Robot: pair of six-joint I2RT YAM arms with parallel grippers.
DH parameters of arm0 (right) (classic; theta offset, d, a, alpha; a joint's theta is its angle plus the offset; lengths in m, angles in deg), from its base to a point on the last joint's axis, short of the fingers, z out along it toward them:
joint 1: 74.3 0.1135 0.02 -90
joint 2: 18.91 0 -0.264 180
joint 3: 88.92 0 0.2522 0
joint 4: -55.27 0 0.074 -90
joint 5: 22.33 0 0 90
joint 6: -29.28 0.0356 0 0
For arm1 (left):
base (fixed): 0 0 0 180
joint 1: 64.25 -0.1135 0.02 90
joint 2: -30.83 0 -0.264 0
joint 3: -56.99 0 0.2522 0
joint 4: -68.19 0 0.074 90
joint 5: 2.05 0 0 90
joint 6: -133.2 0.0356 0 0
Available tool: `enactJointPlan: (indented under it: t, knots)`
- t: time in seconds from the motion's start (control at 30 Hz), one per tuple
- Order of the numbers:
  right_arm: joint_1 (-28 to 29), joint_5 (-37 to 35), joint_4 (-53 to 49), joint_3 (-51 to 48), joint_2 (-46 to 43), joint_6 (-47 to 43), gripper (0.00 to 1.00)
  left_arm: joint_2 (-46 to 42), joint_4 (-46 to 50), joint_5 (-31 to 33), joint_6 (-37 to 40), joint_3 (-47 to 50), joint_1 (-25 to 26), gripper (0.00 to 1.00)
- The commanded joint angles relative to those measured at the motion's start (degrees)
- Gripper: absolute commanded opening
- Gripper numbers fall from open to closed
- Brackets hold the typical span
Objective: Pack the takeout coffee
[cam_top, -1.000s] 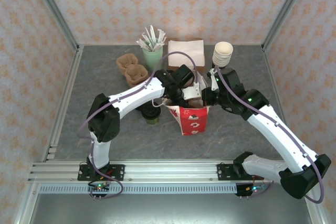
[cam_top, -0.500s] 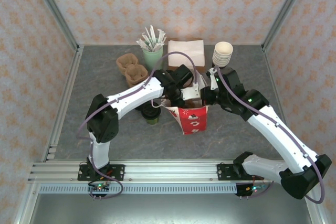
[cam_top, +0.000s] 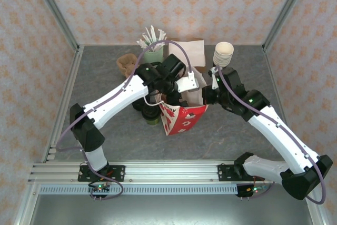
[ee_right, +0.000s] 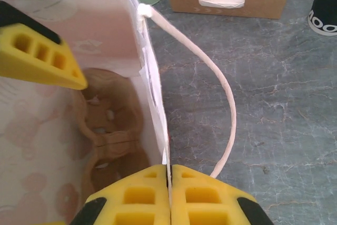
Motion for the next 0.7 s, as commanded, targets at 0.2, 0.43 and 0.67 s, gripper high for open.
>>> enactJointPlan:
  t: [0.2,0.43,0.67]
  knots:
    - [-0.1,-3.0,-1.2,3.3,0.0,2.0,0.0,-2.7,-1.9,-5.0,-3.6,1.2,-0.2,0.99]
    - [-0.1,-2.3,-0.8,3.9,0.6,2.4,0.0,-1.8,-10.6,-7.1,-13.7,0.9,-0.2,0.99]
    - [-0.1,-4.4,-1.2,3.4,1.1,4.7,0.0,-2.2,-12.6,-5.7,-18.6,-1.5,-0.4,0.99]
